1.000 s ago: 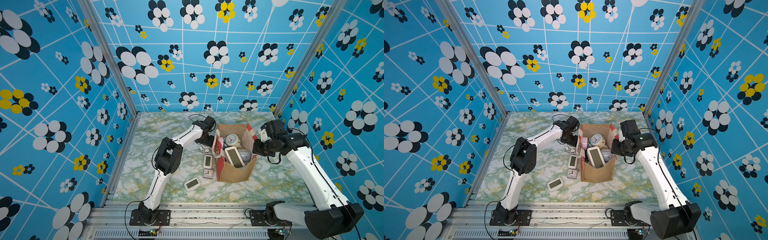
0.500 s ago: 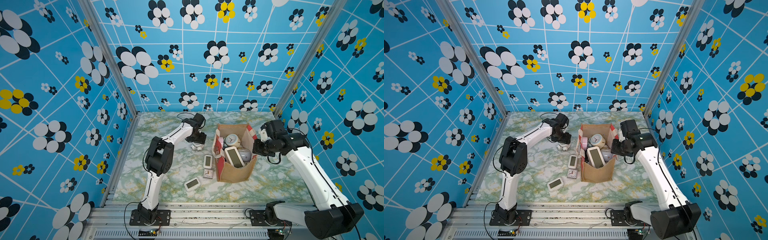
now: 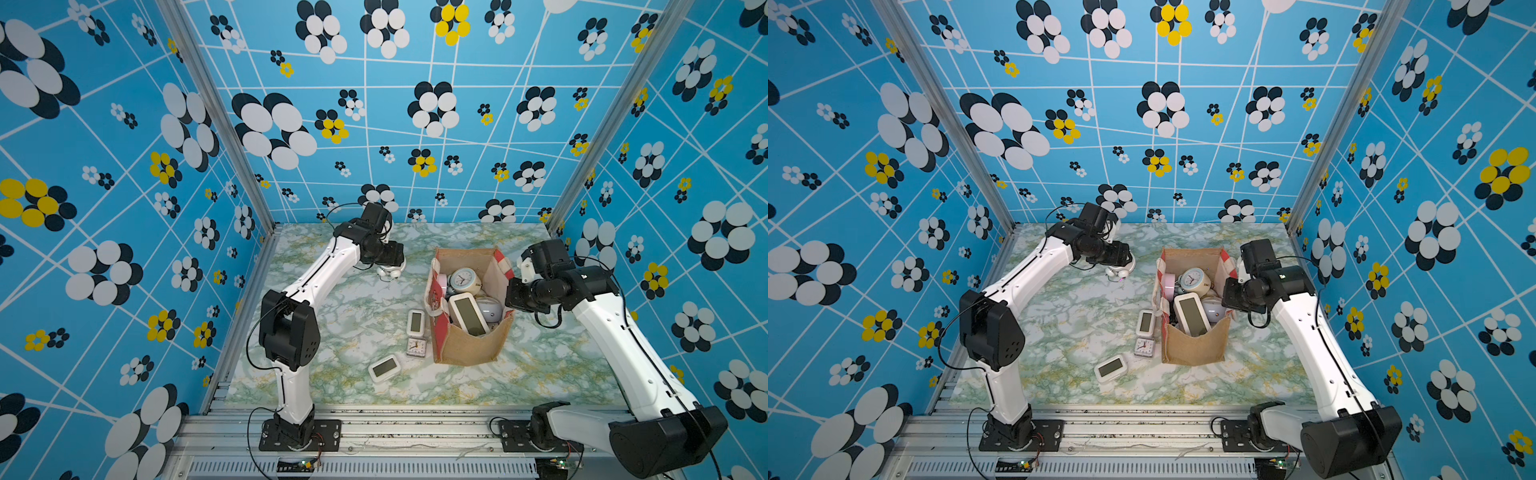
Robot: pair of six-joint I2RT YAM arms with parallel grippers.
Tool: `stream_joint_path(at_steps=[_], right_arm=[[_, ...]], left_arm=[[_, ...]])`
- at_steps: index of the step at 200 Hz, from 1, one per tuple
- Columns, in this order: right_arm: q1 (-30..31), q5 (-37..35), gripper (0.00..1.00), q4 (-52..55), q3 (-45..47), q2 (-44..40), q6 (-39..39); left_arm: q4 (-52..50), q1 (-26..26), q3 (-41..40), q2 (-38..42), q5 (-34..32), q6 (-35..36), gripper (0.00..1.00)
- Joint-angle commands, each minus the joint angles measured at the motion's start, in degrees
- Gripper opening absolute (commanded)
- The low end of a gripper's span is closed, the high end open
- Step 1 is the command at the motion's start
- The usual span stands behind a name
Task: Put the alarm clock into the canvas bag
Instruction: Pick up the alarm from the center of the board, then place the alarm at the canvas bag.
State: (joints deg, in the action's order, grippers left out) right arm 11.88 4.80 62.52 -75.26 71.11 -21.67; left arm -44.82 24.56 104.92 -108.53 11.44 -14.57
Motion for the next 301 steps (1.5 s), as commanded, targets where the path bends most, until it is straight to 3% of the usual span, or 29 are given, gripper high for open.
stream_joint_path(at_steps=[1, 68, 72, 85, 169, 268, 301], right_arm=[[0.3, -3.2, 0.0, 0.2, -2.3, -0.9, 0.7], [0.3, -6.8, 0.0, 2.3, -1.4, -2.4, 1.5], [0.3, -6.7, 0.0, 2.2, -1.3, -2.6, 1.5], [0.3, -6.4, 0.0, 2.0, -1.2, -2.8, 1.4], [0.3, -5.3, 0.0, 1.5, -1.3, -2.6, 1.4], [0.3, -4.9, 0.0, 1.1, -1.5, -1.8, 1.6], [0.3, -4.6, 0.0, 0.8, -1.4, -1.5, 1.6]], left_arm=[[3.2, 1.0, 3.4, 4.4, 5.0, -1.6, 0.47], [8.2, 9.1, 9.0, 7.4, 6.6, -2.0, 0.44], [8.7, 9.9, 9.2, 7.2, 6.6, -2.1, 0.4], [10.2, 12.0, 9.7, 7.0, 6.8, -2.4, 0.39], [15.3, 22.8, 13.5, -2.4, 7.5, -4.3, 0.34], [21.3, 26.8, 10.2, -9.6, 7.0, -13.8, 0.3], [22.0, 27.5, 10.1, -11.7, 7.4, -13.9, 0.3]])
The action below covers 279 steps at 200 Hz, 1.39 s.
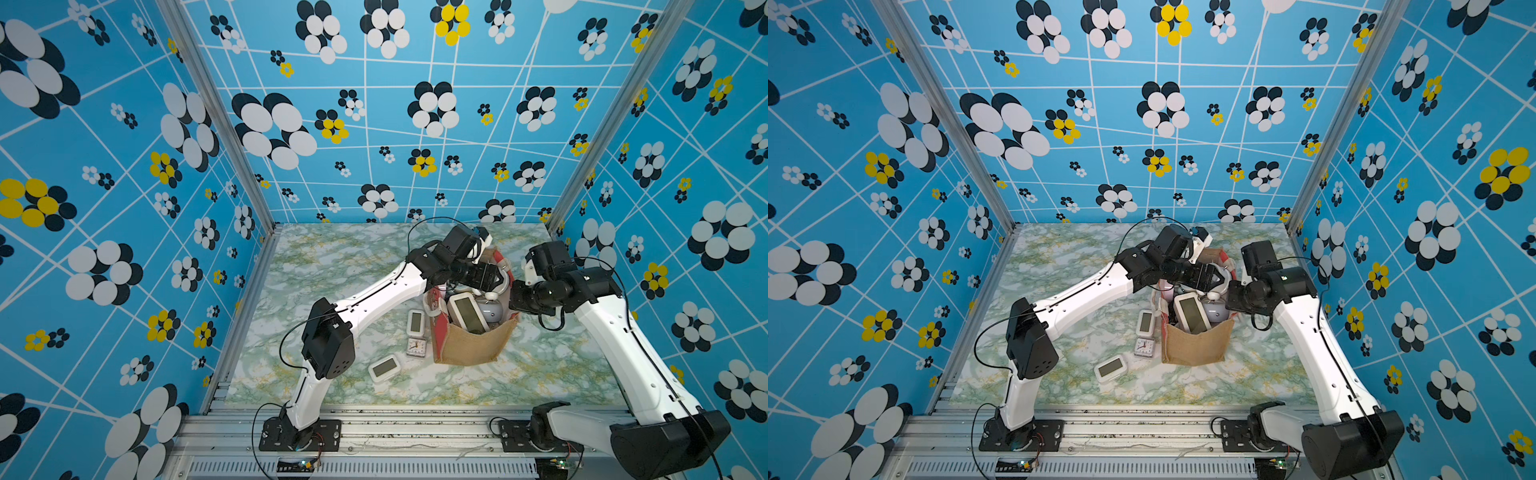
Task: Put the alarm clock into the canvas bag
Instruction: Place the alarm at the canvas bag.
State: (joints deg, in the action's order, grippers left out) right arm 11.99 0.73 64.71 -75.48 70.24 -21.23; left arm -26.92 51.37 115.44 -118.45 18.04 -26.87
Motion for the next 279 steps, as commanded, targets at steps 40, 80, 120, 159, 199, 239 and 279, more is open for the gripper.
stream_joint_path(at_steps=[40, 80, 120, 159, 199, 239, 279], right_arm=[[0.2, -0.6, 0.0, -1.4, -1.1, -0.5, 1.3], [0.2, -0.4, 0.0, -1.6, -0.9, -0.5, 1.4], [0.2, -0.4, 0.0, -1.6, -0.7, -0.5, 1.6], [0.3, -0.4, 0.0, -1.5, -0.7, -0.4, 1.8], [0.2, -0.3, 0.0, -1.7, -0.8, -0.4, 1.9], [0.3, -0.4, 0.0, -1.7, -0.7, -0.6, 2.0], [0.2, -0.4, 0.0, -1.9, -0.7, -0.4, 1.9]], left_arm=[[-0.1, 1.2, 0.3, -3.0, -1.6, -3.1, 0.29], [-7.5, 1.4, 1.3, -4.0, -6.9, -4.8, 0.29], [-18.1, 1.4, 7.0, -7.7, -13.6, -4.7, 0.32], [-23.8, 1.0, 9.3, -9.4, -16.3, -4.4, 0.32], [-28.6, 1.0, 12.0, -9.2, -21.0, -2.7, 0.32], [-26.9, -0.1, 13.4, -6.5, -18.2, -1.9, 0.31], [-28.5, -0.2, 18.4, -5.9, -17.2, 0.1, 0.29]])
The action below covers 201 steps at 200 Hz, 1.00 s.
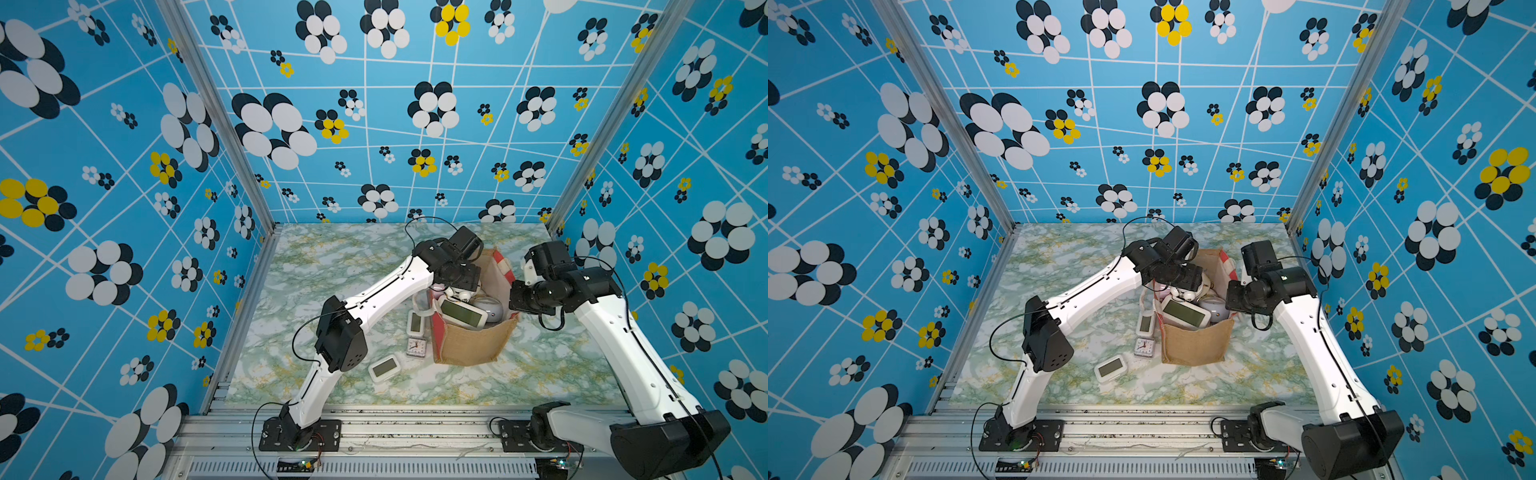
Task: Put the alarm clock into the canvas bag
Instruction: Place the alarm at the canvas bag.
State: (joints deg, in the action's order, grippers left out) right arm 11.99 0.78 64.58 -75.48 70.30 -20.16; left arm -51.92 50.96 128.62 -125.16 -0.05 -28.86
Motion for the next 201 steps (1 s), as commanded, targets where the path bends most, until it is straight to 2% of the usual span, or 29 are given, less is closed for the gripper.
stream_joint_path(at_steps=[1, 49, 102, 122, 152, 175, 181, 201], right_arm=[[0.2, -0.4, 0.0, -1.8, -0.6, -0.5, 0.9], [0.2, -0.2, 0.0, -2.1, -0.4, -0.2, 0.8], [0.2, -0.1, 0.0, -2.1, -0.8, 0.1, 1.0], [0.3, 0.1, 0.0, -2.2, -0.8, 0.3, 1.0], [0.3, -0.1, 0.0, -2.1, -0.6, 0.1, 0.9], [0.3, -0.1, 0.0, -2.2, -0.7, 0.1, 1.0], [0.2, -0.1, 0.0, -2.2, -0.8, 0.1, 1.0], [0.2, -0.2, 0.0, -2.1, -0.7, 0.1, 1.1]], left_arm=[[-3.6, 0.2, 5.4, 0.8, 1.1, 2.1, 0.29], [-3.7, 1.6, 7.9, 0.0, 11.9, 1.6, 0.28], [-5.2, 4.9, 8.2, -3.7, 14.8, 0.1, 0.28], [-6.5, 5.8, 8.2, -5.8, 12.5, -0.2, 0.29], [-8.1, 5.8, 7.0, -8.4, 7.4, -1.2, 0.34], [-8.5, 5.6, 6.5, -10.2, 5.2, -1.9, 0.42], [-8.8, 5.5, 6.5, -10.4, 4.5, -1.9, 0.5], [-9.8, 5.2, 6.3, -10.3, 0.3, -1.7, 0.61]])
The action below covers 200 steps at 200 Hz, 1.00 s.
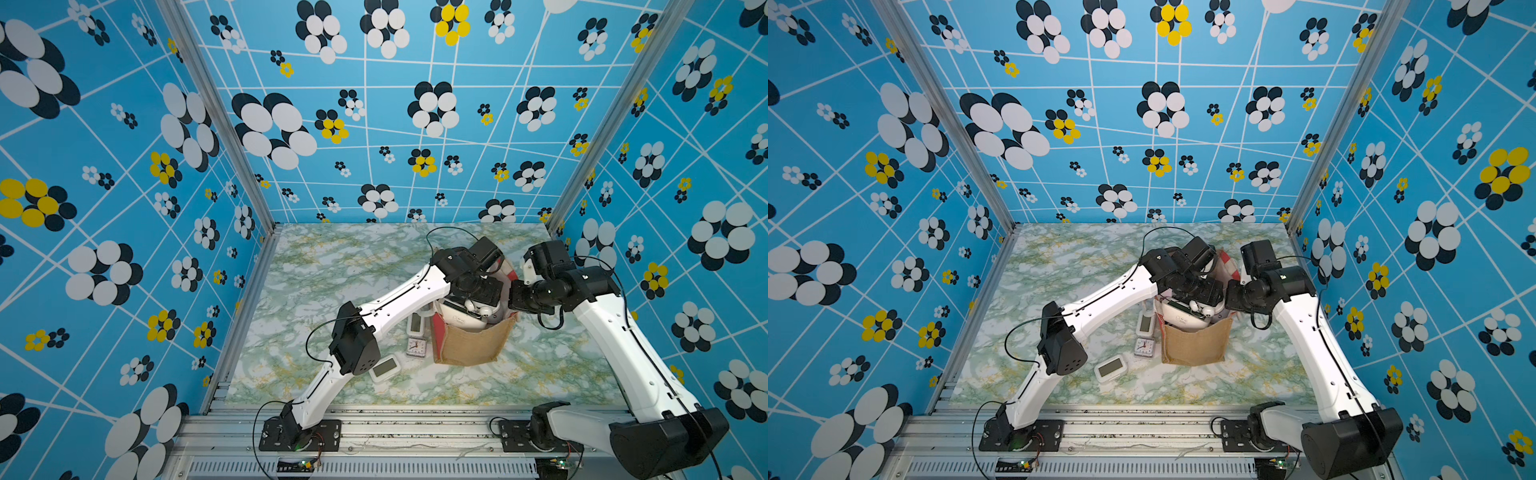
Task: Put the alarm clock into the canvas bag
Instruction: Place the alarm at the canvas bag.
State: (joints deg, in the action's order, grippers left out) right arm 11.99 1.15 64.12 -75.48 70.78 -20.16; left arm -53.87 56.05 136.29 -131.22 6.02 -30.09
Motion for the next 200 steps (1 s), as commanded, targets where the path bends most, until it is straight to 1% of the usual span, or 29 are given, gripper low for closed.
stream_joint_path(at_steps=[1, 38, 49, 68, 74, 84, 87, 135, 156, 178, 200], right_arm=[[0.2, -0.5, 0.0, -1.6, -0.7, -0.4, 1.0], [0.3, -0.4, 0.0, -1.7, -0.5, -0.3, 1.1], [0.2, -0.4, 0.0, -1.8, -0.6, -0.3, 1.1], [0.2, -0.3, 0.0, -1.8, -0.9, -0.2, 1.2], [0.2, -0.3, 0.0, -1.7, -0.8, -0.2, 1.2], [0.2, -0.4, 0.0, -1.6, -1.0, -0.1, 1.3], [0.2, -0.4, 0.0, -1.6, -1.1, -0.1, 1.3], [0.2, -0.4, 0.0, -1.6, -1.7, 0.0, 1.3], [0.2, -0.3, 0.0, -1.4, -2.3, 0.2, 1.3], [0.2, -0.3, 0.0, -1.3, -2.4, 0.3, 1.4], [0.2, -0.3, 0.0, -1.0, -2.7, 0.5, 1.4]], left_arm=[[-7.9, 0.1, -1.4, -4.2, -5.8, -0.4, 0.61], [-6.0, -2.0, -1.9, -2.1, -7.3, -0.7, 0.71], [-5.9, -2.3, -1.6, -1.6, -7.8, -0.6, 0.76], [-5.4, -2.7, -0.9, -0.6, -5.9, -0.6, 0.85], [-4.9, -2.6, -0.9, 0.0, -5.2, -0.5, 0.9], [-4.0, -2.4, -1.0, 1.3, -4.0, -0.3, 0.97], [-3.8, -2.3, -1.2, 1.8, -3.7, -0.3, 1.0], [-1.6, -2.2, -1.4, 8.4, -0.7, 0.5, 0.99], [-0.6, -2.4, -2.8, 11.1, 1.0, 0.9, 1.0], [0.2, -2.6, -5.9, 14.9, 0.5, 1.6, 0.95], [0.6, -3.2, -10.6, 19.5, -2.2, 2.2, 0.91]])
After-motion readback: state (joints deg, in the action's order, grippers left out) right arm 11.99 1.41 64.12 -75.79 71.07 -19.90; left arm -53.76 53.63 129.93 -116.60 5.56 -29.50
